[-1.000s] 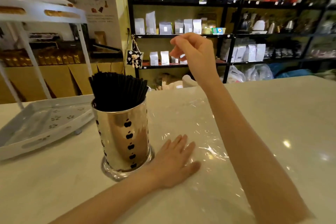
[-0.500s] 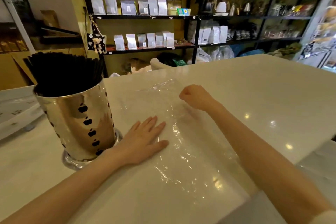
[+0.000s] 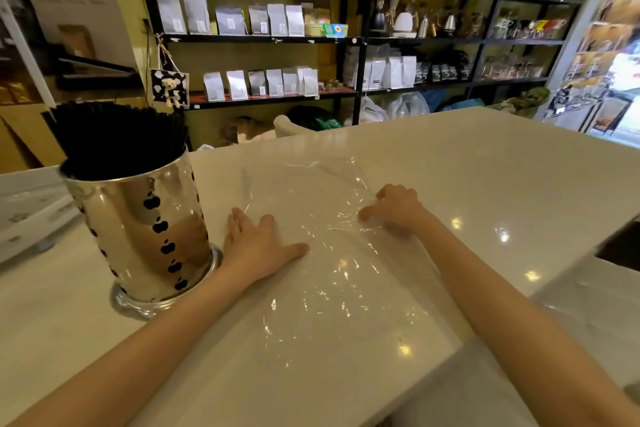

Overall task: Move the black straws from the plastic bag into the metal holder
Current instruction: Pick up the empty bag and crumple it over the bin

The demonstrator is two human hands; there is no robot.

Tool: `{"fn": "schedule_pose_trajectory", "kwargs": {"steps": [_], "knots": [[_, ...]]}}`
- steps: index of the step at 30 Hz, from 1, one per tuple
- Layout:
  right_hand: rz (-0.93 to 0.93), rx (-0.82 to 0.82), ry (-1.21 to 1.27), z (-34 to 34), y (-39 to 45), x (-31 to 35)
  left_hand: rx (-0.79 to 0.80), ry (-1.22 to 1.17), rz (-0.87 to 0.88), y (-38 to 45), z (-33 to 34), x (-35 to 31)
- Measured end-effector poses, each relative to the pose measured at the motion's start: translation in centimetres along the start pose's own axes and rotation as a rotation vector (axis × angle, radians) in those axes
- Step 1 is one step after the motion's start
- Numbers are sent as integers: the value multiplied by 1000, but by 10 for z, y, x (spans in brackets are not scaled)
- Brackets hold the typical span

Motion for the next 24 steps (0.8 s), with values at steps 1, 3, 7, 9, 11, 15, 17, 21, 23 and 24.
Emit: {"fn": "schedule_pose_trajectory", "kwargs": {"steps": [1,3,7,9,11,15,17,21,23,24], "knots": [[4,-11,39,0,-1,-1,1,-7,-25,3,0,0],[-10,-55,84,-1,-4,-2,-6,-18,-47,6,-1,-1],[-21,-136,314,-9,-16,-7,-63,-107,-47,1,-8,-6],[-18,-134,510,-10,-22,-9,-73,-251,-75,-3,-13,-7],[15,-167,607,-12,-25,-15,-64,-514,-126,-1,-18,-6],[44,-204,873,-22,-30,-22,-32,-979,-172,8,-18,1],[-5,-232,963,-32,-31,-23,33,-1114,-170,6,-15,0],[-118,-308,1068,-53,-31,-30,141,-1305,-147,-5,-22,-7],[-137,-339,1085,-63,-33,-34,107,-1266,-100,-11,-31,-11],[-140,-349,1094,-68,-34,-36,104,-1260,-66,-15,-36,-14]]}}
Point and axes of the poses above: each hand's wrist, its own y-axis towards the middle knuckle, its own z-axis out of the palm, x = y × z, the point moved 5 cm from there along y, towards the middle knuckle, and after that the axes turned 13 degrees about -z, right-handed, at the moved point
